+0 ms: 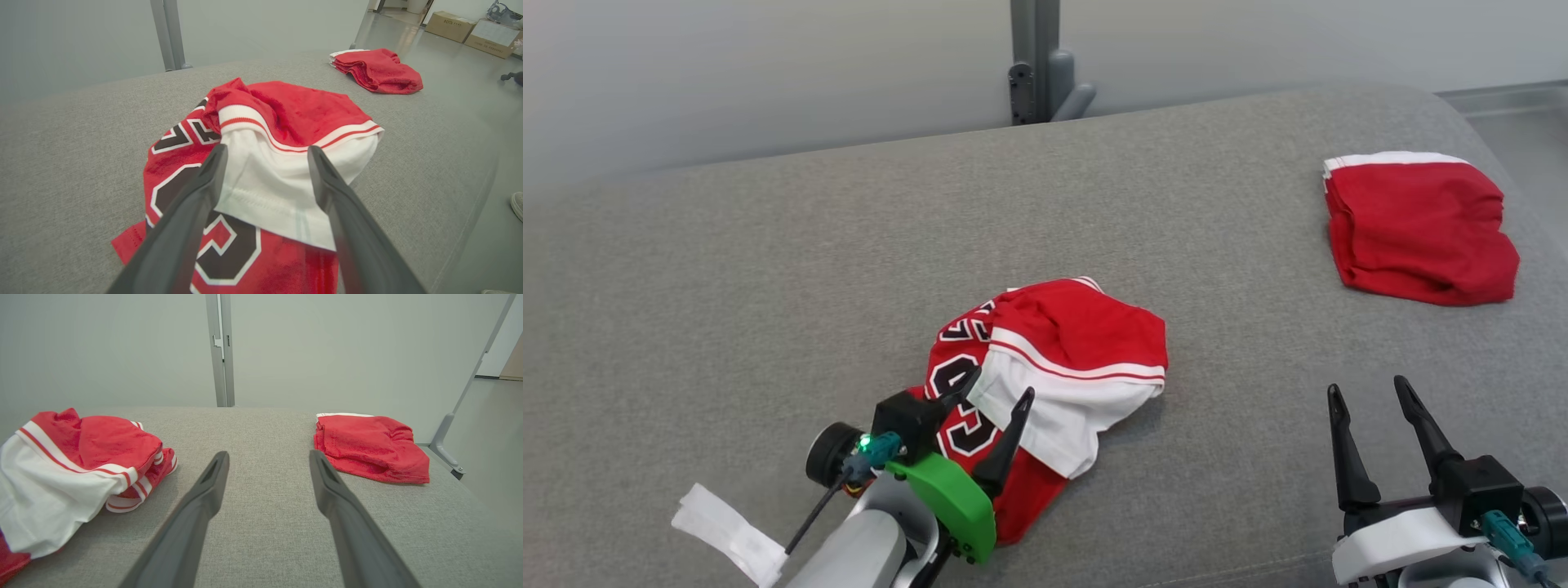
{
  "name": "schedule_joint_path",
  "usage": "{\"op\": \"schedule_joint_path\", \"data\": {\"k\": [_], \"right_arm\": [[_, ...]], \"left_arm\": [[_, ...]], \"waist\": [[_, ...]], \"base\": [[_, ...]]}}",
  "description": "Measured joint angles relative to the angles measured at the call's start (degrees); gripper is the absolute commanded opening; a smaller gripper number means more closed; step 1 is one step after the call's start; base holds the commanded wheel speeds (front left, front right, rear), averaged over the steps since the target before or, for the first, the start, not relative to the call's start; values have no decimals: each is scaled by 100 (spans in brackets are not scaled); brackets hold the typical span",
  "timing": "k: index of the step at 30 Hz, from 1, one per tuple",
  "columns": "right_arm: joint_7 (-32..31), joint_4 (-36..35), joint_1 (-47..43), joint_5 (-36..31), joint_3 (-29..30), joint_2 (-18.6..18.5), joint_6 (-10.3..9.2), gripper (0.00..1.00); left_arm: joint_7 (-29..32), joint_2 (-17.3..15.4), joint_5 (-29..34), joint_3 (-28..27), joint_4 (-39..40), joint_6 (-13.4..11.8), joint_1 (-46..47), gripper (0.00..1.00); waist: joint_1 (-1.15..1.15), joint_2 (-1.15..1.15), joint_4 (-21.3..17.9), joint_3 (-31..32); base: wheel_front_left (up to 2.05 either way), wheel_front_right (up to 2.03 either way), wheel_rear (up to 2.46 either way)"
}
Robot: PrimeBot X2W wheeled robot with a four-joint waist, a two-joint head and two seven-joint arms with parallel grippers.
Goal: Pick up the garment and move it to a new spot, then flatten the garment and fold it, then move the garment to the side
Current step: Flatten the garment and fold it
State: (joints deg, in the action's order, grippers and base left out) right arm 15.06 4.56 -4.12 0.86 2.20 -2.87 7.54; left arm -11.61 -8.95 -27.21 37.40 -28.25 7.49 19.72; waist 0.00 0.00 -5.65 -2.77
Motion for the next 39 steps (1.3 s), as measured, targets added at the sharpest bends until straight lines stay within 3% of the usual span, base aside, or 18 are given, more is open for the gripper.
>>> {"op": "schedule_joint_path", "data": {"k": [11, 12, 13, 19, 24, 26, 31, 35, 39], "right_arm": [[0, 32, -13, 65, 66, -2, 0, 100], [-1, 36, -28, 66, 73, -2, 0, 100], [0, 43, -34, 74, 78, -2, 0, 100], [0, 75, -52, 112, 74, -2, 0, 100], [0, 96, -156, 114, 123, -1, 0, 100], [0, 101, -165, 115, 124, -2, 0, 100], [-1, 136, -170, 151, 45, -1, 0, 100], [0, 156, -165, 168, -2, -1, 0, 100], [0, 166, -158, 209, -51, -2, 0, 100]], "left_arm": [[307, -137, -787, 300, -1091, 0, 496, 100], [355, -144, -902, 375, -1089, 0, 495, 58], [386, -145, -1005, 449, -1056, 0, 494, 1], [749, -159, -2050, 599, -383, 0, 465, 0], [964, -452, -3052, 77, 804, 0, 485, 0], [1065, -671, -3336, -275, 1249, -75, 592, 0], [1494, -1294, -3912, -1148, 2198, -527, 1023, 0], [2016, -1861, -4121, -1460, 2732, -735, 1267, 0], [2470, -2163, -4361, -1616, 2918, -934, 1427, 0]], "waist": [[0, 0, -557, -240], [0, 0, -564, -236], [0, 0, -561, -228], [0, 0, -466, -171], [0, 0, -312, -99], [0, 0, -245, -71], [0, 0, -135, 21], [0, 0, -150, 71], [0, 0, -186, 46]], "base": [[0, 0, 0], [0, 0, 0], [0, 0, 0], [0, 0, 0], [0, 0, 0], [0, 0, 0], [0, 0, 0], [0, 0, 0], [0, 0, 0]]}}
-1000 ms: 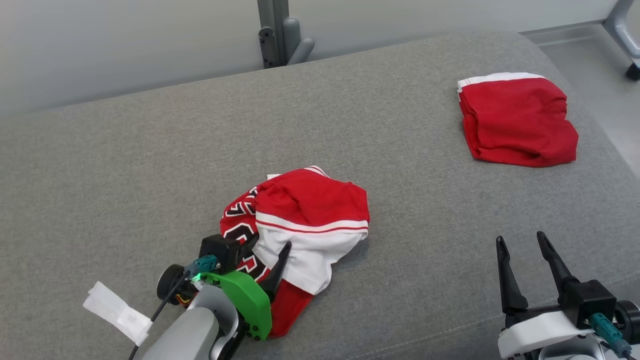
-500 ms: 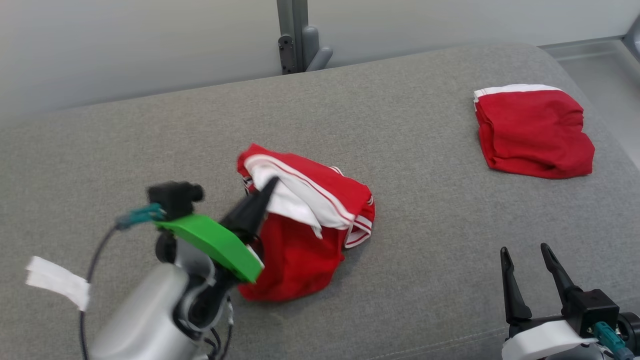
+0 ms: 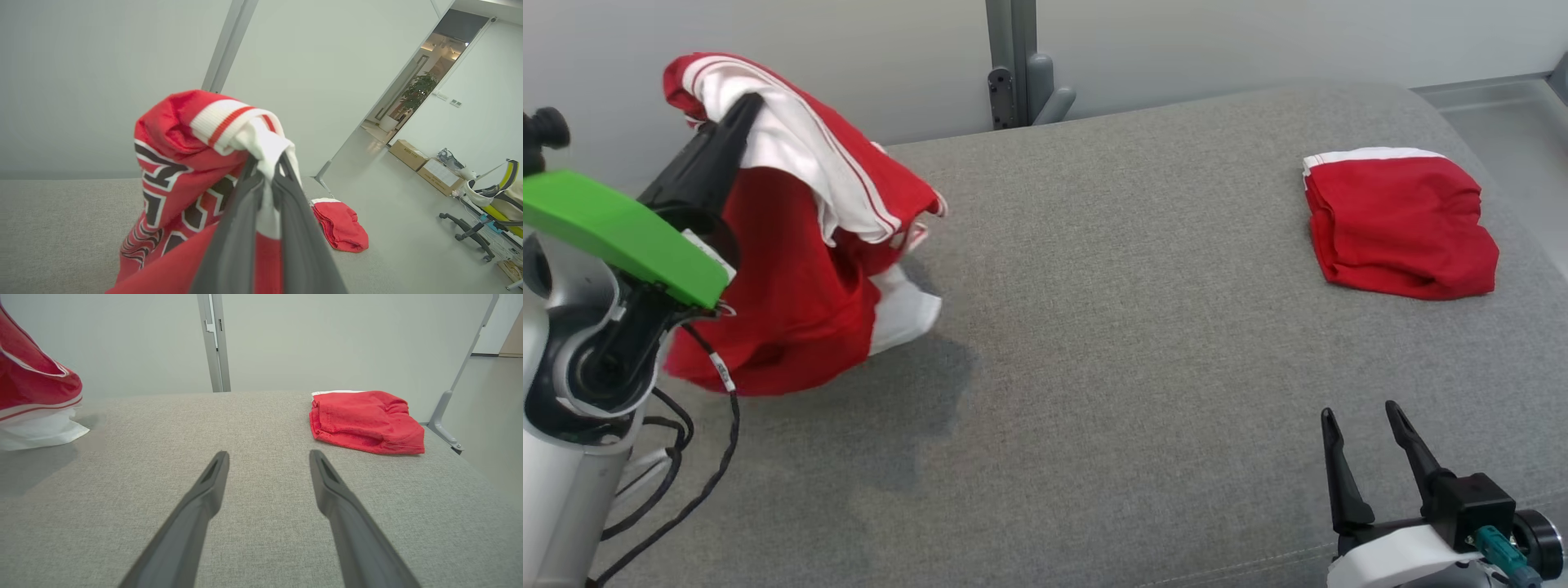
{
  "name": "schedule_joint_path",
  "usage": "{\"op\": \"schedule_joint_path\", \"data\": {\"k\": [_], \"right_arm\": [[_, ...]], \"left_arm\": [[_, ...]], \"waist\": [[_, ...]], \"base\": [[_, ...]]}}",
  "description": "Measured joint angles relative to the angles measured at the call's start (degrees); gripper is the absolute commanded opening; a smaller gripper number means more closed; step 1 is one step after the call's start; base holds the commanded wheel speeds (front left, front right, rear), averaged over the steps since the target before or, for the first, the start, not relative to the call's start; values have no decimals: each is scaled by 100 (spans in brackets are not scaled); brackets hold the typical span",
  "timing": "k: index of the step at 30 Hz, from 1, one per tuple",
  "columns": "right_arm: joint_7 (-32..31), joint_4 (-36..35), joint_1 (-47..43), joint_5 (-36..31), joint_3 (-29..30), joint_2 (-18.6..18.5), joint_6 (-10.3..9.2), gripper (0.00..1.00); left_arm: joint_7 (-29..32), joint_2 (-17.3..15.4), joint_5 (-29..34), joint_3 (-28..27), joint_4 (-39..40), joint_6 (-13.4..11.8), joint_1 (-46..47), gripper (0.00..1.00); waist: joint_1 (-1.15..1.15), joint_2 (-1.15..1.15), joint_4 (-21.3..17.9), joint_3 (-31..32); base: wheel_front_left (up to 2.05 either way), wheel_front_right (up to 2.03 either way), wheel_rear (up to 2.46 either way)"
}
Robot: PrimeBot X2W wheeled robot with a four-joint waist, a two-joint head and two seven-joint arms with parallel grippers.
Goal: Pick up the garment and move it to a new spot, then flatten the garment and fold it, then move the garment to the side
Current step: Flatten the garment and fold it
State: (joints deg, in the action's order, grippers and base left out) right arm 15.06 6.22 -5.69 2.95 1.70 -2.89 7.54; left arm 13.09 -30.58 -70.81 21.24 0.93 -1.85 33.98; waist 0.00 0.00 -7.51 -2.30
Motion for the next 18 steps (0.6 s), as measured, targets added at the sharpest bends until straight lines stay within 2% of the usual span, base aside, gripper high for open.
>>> {"op": "schedule_joint_path", "data": {"k": [2, 4, 8, 11, 18], "right_arm": [[0, 25, 47, 25, -66, 3, 0, 100], [0, 26, 128, 30, -92, 2, 0, 100], [-1, 20, 286, 33, -104, 4, 0, 100], [-1, 19, 376, 43, -115, 0, 0, 100], [0, 19, 777, 122, -341, 1, 0, 100]], "left_arm": [[188, -103, -24, -31, 26, -168, 119, 0], [285, -69, -42, 32, 41, -241, 206, 0], [324, 225, -37, 265, -47, -316, 282, 0], [308, 593, 58, 615, -271, -311, 297, 0], [138, 1746, 370, 1372, -1366, -145, 751, 0]], "waist": [[0, 0, -48, -64], [0, 0, -87, -131], [0, 0, -188, -287], [0, 0, -277, -421], [0, 0, -517, -851]], "base": [[0, 0, 0], [0, 0, 0], [0, 0, 0], [0, 0, 0], [0, 0, 0]]}}
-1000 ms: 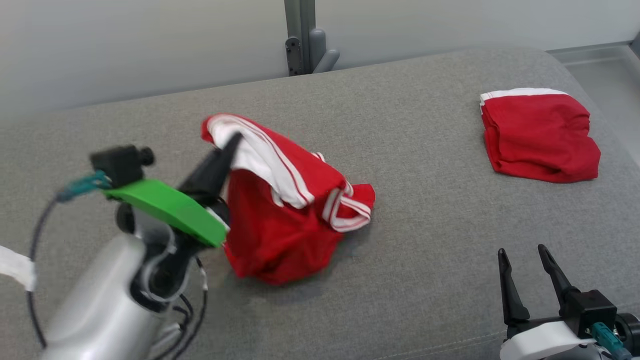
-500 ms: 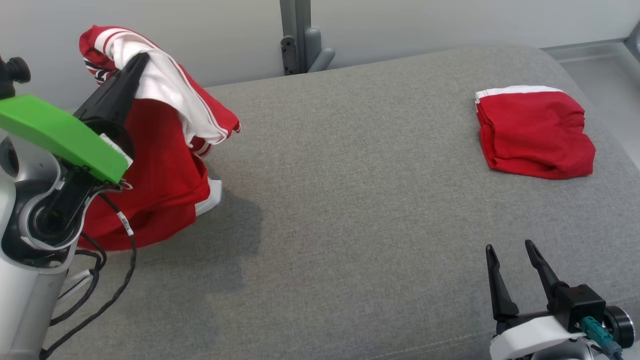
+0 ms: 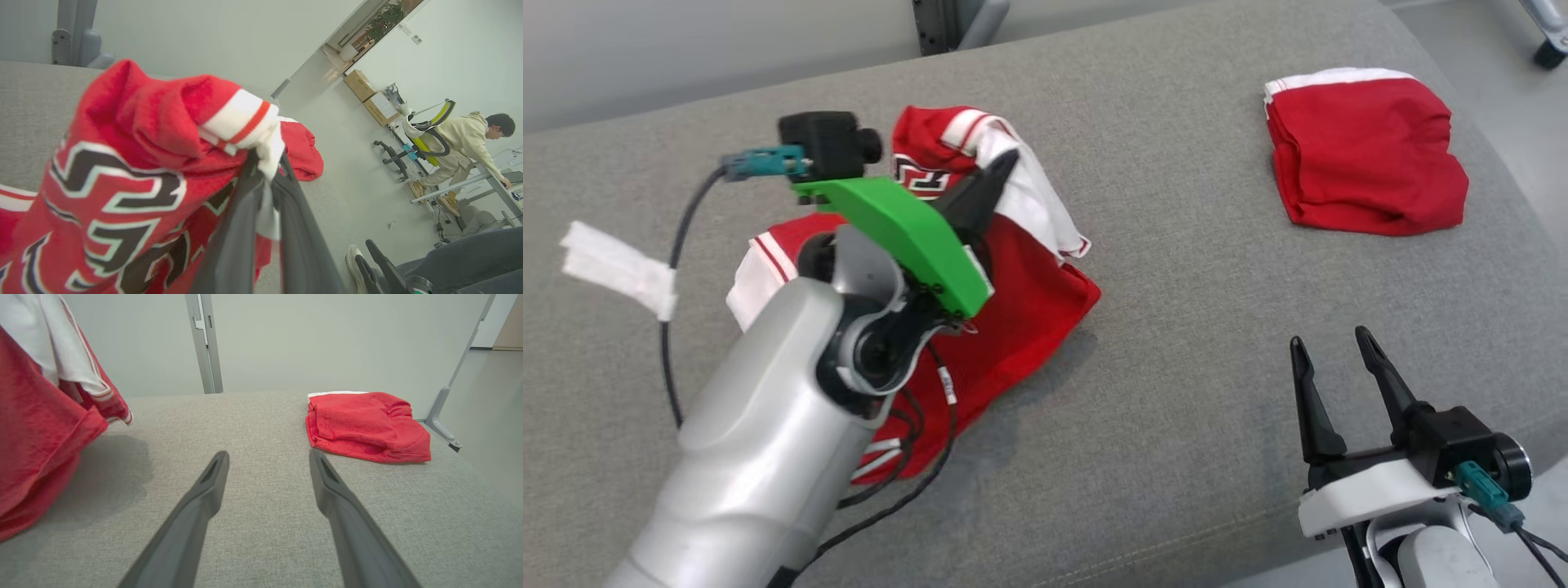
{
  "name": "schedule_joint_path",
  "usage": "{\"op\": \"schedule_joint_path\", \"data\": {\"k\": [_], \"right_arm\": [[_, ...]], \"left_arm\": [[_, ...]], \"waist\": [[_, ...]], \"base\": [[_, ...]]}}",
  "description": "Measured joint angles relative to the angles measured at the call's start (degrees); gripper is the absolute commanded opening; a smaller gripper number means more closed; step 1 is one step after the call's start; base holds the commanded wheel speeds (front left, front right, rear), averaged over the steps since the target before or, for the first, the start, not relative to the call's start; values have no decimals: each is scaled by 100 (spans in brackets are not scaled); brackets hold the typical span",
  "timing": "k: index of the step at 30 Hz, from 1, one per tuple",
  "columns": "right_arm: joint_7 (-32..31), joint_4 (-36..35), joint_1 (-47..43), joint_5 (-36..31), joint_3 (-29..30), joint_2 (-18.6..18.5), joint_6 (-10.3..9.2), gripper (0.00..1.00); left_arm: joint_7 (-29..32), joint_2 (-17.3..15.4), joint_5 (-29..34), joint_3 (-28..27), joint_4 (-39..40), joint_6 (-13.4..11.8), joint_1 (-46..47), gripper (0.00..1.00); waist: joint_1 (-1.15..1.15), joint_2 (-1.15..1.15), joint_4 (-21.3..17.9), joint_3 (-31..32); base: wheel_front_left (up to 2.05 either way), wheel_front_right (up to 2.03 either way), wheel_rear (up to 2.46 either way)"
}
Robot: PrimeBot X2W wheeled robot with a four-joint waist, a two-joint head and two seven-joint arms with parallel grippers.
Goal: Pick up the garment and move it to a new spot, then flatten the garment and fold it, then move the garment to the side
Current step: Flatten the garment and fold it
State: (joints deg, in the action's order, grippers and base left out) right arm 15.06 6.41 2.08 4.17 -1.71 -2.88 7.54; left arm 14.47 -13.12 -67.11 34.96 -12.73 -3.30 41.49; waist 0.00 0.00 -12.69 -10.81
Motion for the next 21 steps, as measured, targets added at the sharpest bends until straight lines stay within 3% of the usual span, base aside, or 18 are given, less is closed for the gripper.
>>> {"op": "schedule_joint_path", "data": {"k": [4, 9, 10, 12, 13, 21], "right_arm": [[0, 12, 129, 135, -82, 0, 0, 100], [0, 59, 195, 315, -78, -4, 0, 100], [-1, 75, 194, 335, -79, -4, 0, 100], [0, 88, 186, 390, -56, -2, 0, 100], [-1, 93, 176, 409, -29, -3, 0, 100], [0, 154, 79, 446, 202, -2, 0, 100]], "left_arm": [[-27, 523, 187, 337, -638, 185, 398, 0], [-438, 861, 343, 459, -1403, 365, 805, 0], [-602, 890, 388, 458, -1563, 377, 861, 8], [-799, 925, 400, 492, -1819, 441, 913, 55], [-866, 947, 420, 544, -1944, 465, 912, 100], [-1214, 915, 973, 1203, -2187, 676, 450, 100]], "waist": [[0, 0, -212, -255], [0, 0, -493, -577], [0, 0, -553, -632], [0, 0, -656, -731], [0, 0, -698, -780], [0, 0, -719, -863]], "base": [[0, 0, 0], [0, 0, 0], [0, 0, 0], [0, 0, 0], [0, 0, 0], [0, 0, 0]]}}
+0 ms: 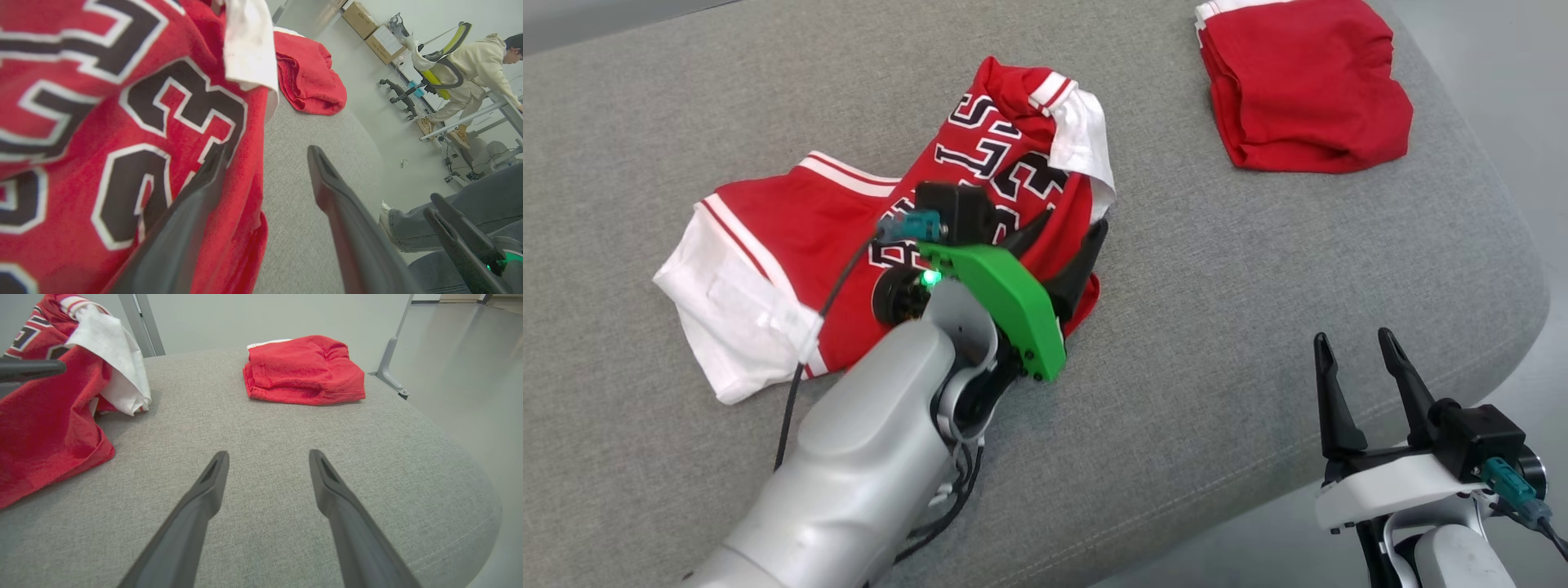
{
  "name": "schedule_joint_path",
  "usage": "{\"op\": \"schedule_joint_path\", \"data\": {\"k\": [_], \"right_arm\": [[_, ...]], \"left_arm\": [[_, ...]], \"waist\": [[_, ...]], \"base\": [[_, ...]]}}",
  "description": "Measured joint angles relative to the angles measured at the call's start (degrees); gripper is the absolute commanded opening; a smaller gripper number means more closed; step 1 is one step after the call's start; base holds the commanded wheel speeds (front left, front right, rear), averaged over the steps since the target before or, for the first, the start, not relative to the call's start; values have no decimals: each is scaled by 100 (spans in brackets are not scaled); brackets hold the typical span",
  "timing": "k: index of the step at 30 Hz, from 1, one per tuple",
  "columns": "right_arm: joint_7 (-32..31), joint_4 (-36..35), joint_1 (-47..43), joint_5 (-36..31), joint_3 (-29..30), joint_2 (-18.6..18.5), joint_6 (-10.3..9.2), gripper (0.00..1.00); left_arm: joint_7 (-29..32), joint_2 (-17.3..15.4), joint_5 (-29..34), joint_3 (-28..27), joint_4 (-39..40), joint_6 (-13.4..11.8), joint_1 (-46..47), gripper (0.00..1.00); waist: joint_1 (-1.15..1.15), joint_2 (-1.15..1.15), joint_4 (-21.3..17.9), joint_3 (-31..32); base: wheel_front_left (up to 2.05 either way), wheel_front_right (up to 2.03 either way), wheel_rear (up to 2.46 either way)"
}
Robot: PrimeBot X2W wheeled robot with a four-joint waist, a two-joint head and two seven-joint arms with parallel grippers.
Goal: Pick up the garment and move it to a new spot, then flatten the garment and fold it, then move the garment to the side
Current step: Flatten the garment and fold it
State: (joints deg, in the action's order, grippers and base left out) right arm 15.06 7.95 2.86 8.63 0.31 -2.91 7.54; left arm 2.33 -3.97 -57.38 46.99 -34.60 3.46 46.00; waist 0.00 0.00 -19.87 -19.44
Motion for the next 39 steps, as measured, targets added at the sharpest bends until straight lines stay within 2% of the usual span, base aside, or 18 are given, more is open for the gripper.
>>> {"op": "schedule_joint_path", "data": {"k": [3, 7, 10, 15, 22, 30, 31, 32, 33, 34, 39], "right_arm": [[-1, -1, -37, -42, 59, 3, 0, 100], [0, -3, -152, -136, 118, 1, 0, 100], [-1, -20, -147, -181, 68, 3, 0, 100], [0, -43, -63, -196, 9, 2, 0, 100], [-1, -21, -15, -177, -8, 3, 0, 100], [0, -22, 10, -34, -59, 1, 0, 100], [0, -26, 21, 3, -52, 1, 0, 100], [0, -30, 32, 26, -42, 0, 0, 100], [0, -30, 37, 43, -42, 0, 0, 100], [0, -26, 38, 73, -27, 1, 0, 100], [-1, 11, 37, 100, 46, 2, 0, 100]], "left_arm": [[-101, -196, 148, 230, 242, 1, -427, 100], [-136, -353, 353, 523, 584, -167, -993, 100], [-81, -345, 390, 710, 770, -256, -1256, 100], [-219, -269, 782, 933, 870, -407, -1148, 100], [-188, -109, 1101, 1206, 802, -456, -825, 100], [-131, -93, 1212, 1227, 9, -603, -532, 100], [-120, -97, 1230, 1252, -110, -605, -478, 89], [-115, -104, 1289, 1290, -213, -601, -425, 36], [-125, -105, 1343, 1299, -302, -586, -384, 11], [-166, -92, 1358, 1316, -457, -544, -327, 0], [-279, -79, 1402, 1393, -633, -380, -259, 0]], "waist": [[0, 0, 97, 83], [0, 0, 310, 236], [0, 0, 493, 328], [0, 0, 704, 361], [0, 0, 593, 203], [0, 0, 290, 18], [0, 0, 253, -13], [0, 0, 218, -45], [0, 0, 187, -74], [0, 0, 141, -128], [0, 0, 145, -162]], "base": [[0, 0, 0], [0, 0, 0], [0, 0, 0], [0, 0, 0], [0, 0, 0], [0, 0, 0], [0, 0, 0], [0, 0, 0], [0, 0, 0], [0, 0, 0], [0, 0, 0]]}}
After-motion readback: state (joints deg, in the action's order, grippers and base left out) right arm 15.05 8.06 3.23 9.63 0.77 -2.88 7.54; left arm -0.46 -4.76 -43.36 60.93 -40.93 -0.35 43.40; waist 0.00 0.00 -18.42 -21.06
